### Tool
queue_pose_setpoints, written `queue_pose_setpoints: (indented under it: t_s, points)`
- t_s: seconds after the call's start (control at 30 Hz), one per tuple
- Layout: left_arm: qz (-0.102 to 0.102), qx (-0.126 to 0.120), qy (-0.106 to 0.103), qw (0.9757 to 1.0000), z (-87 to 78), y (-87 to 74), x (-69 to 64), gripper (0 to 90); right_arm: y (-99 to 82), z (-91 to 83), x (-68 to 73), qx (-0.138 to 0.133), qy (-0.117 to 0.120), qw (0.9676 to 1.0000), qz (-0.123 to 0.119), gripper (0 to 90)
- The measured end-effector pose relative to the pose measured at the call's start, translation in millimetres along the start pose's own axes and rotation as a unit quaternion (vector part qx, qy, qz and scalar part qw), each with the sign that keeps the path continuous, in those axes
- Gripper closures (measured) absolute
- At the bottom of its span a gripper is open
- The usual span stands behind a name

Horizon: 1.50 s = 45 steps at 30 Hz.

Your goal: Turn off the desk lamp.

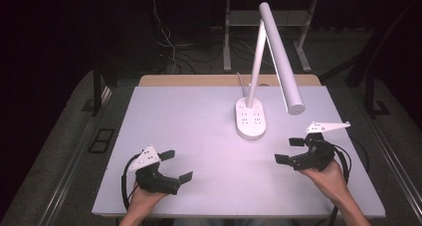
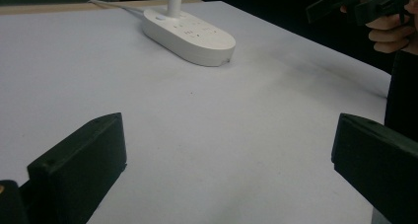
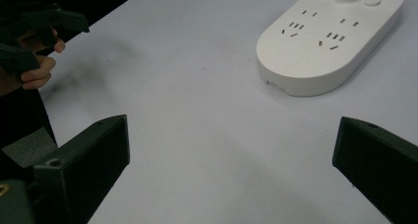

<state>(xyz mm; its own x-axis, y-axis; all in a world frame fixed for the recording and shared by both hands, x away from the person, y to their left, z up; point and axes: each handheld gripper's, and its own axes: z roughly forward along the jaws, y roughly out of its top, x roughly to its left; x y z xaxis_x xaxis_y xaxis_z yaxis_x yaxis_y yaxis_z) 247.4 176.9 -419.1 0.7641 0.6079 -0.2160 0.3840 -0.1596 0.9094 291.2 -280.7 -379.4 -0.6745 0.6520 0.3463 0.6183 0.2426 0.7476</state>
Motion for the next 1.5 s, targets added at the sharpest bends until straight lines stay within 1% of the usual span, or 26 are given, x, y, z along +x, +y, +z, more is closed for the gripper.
queue_pose_setpoints:
  t_s: [0.1,0.23,0.3,0.4,0.53,0.77,0.8,0.93,1.0,1.2,1.33,1.5]
  points:
    - [0.0,0.0,0.0,1.0,-0.4,0.0,0.2,0.0,5.0,1.6,-0.5,0.0,0.003,1.0,-0.004,1.0]
    - [-0.002,0.0,0.0,1.0,0.3,-0.2,0.1,0.0,12.6,4.6,-1.4,0.006,0.0,0.9999,-0.013,0.9]
    - [-0.002,0.0,0.0,1.0,0.3,-0.2,-0.1,0.0,16.5,6.4,-1.8,0.009,0.0,0.9999,-0.013,1.0]
    - [-0.002,0.0,-0.001,1.0,0.3,-0.2,0.0,0.0,22.8,9.1,-2.3,0.015,-0.004,0.9997,-0.021,1.0]
    - [-0.003,-0.001,-0.001,1.0,-0.2,-0.2,0.7,0.0,30.3,12.7,-4.8,0.017,-0.006,0.9996,-0.021,1.0]
    - [-0.003,0.0,0.001,1.0,-0.7,-0.3,0.9,0.0,45.5,18.0,-10.1,0.024,-0.008,0.9993,-0.029,1.0]
    - [-0.003,-0.001,0.001,1.0,-0.7,-0.3,0.9,0.0,47.5,18.6,-10.6,0.025,-0.011,0.9992,-0.028,1.0]
    - [-0.005,-0.002,0.0,1.0,-0.3,-0.4,0.9,0.0,55.2,21.3,-15.7,0.028,-0.014,0.9991,-0.03,1.0]
    - [-0.005,-0.001,-0.001,1.0,-0.3,-0.4,0.9,0.0,58.8,23.1,-19.1,0.03,-0.019,0.9989,-0.029,1.0]
    - [-0.005,-0.001,0.0,1.0,-0.4,-0.5,1.4,0.0,70.3,29.1,-28.0,0.03,-0.023,0.9991,-0.02,1.0]
    - [-0.004,0.0,0.002,1.0,-0.6,-0.4,1.8,0.0,78.3,34.1,-33.3,0.031,-0.024,0.9989,-0.024,1.0]
    - [-0.005,-0.001,0.0,1.0,-1.5,-0.2,1.9,0.0,85.9,41.5,-42.1,0.032,-0.026,0.999,-0.02,1.0]
